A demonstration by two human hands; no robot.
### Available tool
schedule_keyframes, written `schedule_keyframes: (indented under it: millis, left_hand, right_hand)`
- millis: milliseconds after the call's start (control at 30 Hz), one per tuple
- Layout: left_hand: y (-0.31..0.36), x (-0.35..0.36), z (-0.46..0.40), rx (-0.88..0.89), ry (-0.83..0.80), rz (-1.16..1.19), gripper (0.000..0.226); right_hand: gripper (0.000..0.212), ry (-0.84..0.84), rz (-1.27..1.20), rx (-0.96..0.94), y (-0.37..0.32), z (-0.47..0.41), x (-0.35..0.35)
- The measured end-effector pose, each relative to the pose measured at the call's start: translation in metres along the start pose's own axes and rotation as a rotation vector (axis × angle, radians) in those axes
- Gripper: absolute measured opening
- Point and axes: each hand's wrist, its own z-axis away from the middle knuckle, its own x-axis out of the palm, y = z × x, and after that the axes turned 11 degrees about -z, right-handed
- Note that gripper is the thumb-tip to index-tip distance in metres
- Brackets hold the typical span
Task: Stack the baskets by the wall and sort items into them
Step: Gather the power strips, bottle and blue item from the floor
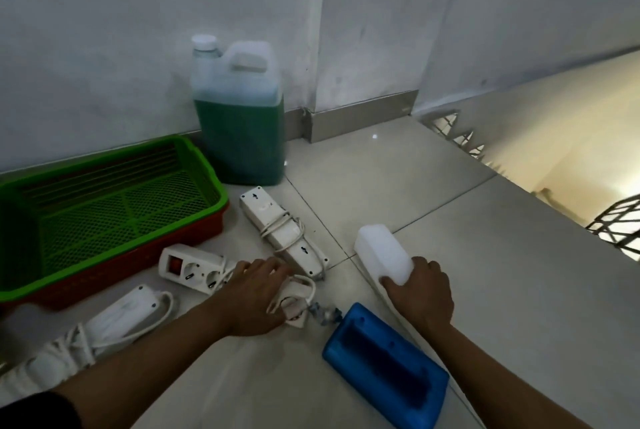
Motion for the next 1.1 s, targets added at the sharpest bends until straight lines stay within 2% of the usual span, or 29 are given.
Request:
schedule_keyframes:
  millis: [67,100,200,233,300,333,367,433,500,533,567,633,667,733,833,933,1000,1100]
  left_hand:
    - [-0.005,-0.006,0.002,-0.127,-0.04,0.159,0.083]
    - [-0.005,-0.01,0.004,-0.2,-0.011,0.296,0.081]
    - [-0.005,-0.027,0.006,-0.435,0.214,0.751,0.051]
    - [-0.005,-0.035,0.008,-0.523,0.194,0.923,0.044]
    - [-0.008,-0.046,0.014,-0.675,0.044,1.338,0.037]
    - [-0.014,-0.047,0.021,-0.737,-0.024,1.482,0.04]
    - [-0.02,-0.045,0.029,-0.797,-0.04,1.504,0.052]
    - [-0.043,-0.036,0.05,-0.917,0.06,1.436,0.076]
    - [-0.069,-0.033,0.078,-0.921,0.169,1.271,0.07]
    - [-0.084,-0.034,0.094,-0.891,0.162,1.121,0.074]
    - [-0.098,-0.036,0.11,-0.835,0.089,0.902,0.085]
    - [-0.118,-0.04,0.136,-0.709,-0.025,0.539,0.099]
    - [-0.123,-0.042,0.146,-0.671,-0.059,0.472,0.1]
    - [-0.127,-0.048,0.155,-0.619,-0.062,0.427,0.098]
    - [-0.139,-0.059,0.16,-0.534,-0.153,0.115,0.098]
    - [-0.152,-0.058,0.168,-0.557,-0.235,-0.225,0.098]
    - [-0.155,-0.047,0.175,-0.575,-0.228,-0.28,0.097]
    - [-0.161,-0.032,0.18,-0.644,-0.143,-0.209,0.098]
  right_hand:
    - [0.065,0.057,-0.195,0.001,-0.029,0.012,0.003]
    - [0.065,0.046,-0.288,-0.002,-0.044,0.02,0.006]
    - [0.067,-0.089,-0.46,-0.024,-0.087,0.047,0.023]
    - [0.067,-0.143,-0.491,-0.024,-0.1,0.058,0.034]
    - [0.063,-0.226,-0.546,-0.038,-0.122,0.08,0.055]
    - [0.062,-0.272,-0.561,-0.063,-0.133,0.091,0.064]
    - [0.061,-0.333,-0.573,-0.103,-0.141,0.099,0.073]
    - [0.053,-0.531,-0.625,-0.203,-0.152,0.112,0.089]
    - [0.047,-0.669,-0.608,-0.304,-0.157,0.117,0.098]
    - [0.053,-0.63,-0.521,-0.406,-0.156,0.114,0.103]
    - [0.063,-0.542,-0.347,-0.534,-0.153,0.108,0.108]
    - [0.082,-0.431,0.1,-0.7,-0.146,0.094,0.115]
    - [0.089,-0.438,0.275,-0.701,-0.141,0.088,0.119]
    - [0.099,-0.486,0.437,-0.656,-0.135,0.081,0.126]
    - [0.087,-0.387,0.458,-0.683,-0.131,0.081,0.135]
    - [0.073,-0.297,0.424,-0.716,-0.131,0.083,0.144]
    - [0.069,-0.254,0.389,-0.797,-0.134,0.082,0.152]
    - [0.066,-0.23,0.27,-0.961,-0.147,0.073,0.17]
